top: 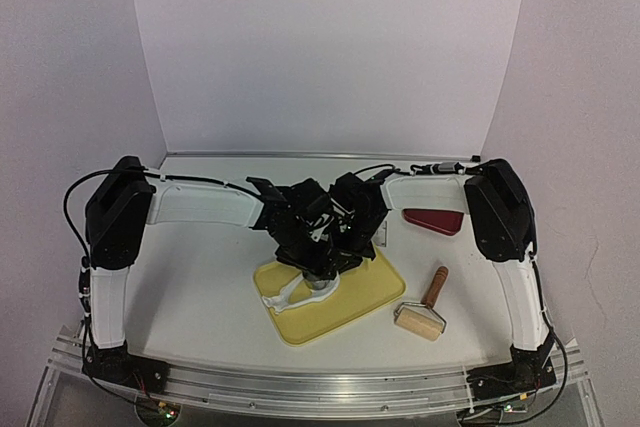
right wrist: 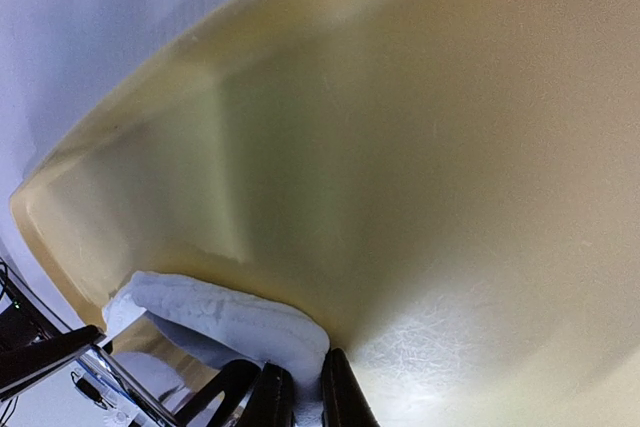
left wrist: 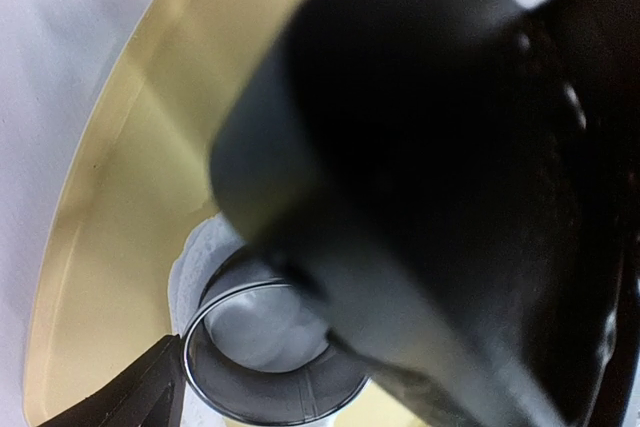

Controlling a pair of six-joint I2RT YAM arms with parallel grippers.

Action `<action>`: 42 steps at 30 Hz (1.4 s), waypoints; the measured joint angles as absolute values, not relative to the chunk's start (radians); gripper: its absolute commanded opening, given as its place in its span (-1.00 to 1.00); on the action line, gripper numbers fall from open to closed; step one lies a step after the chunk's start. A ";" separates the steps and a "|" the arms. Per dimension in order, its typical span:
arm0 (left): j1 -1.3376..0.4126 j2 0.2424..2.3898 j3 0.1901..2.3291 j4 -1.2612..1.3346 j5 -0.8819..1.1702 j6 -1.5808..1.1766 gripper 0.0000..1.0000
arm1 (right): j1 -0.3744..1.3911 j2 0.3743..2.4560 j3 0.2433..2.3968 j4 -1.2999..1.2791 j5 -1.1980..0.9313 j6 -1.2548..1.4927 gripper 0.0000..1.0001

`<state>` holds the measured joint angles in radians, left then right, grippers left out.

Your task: Roll out the dumpling wrappers from the dough

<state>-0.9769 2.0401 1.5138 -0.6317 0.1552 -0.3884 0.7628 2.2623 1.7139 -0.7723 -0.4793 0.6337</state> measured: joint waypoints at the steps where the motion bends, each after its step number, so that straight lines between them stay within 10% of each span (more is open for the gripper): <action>1: -0.977 2.042 1.517 -0.633 0.155 -0.388 0.67 | 0.763 2.262 1.714 -0.772 -0.479 0.633 -0.84; 42: -1.014 2.108 1.609 -0.749 0.032 -0.343 -0.08 | 0.763 2.271 1.728 -0.791 -0.477 0.650 -0.98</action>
<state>-1.0138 2.1078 1.6091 -0.7490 0.0315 -0.3427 0.7626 2.2709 1.7279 -0.7913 -0.4767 0.6500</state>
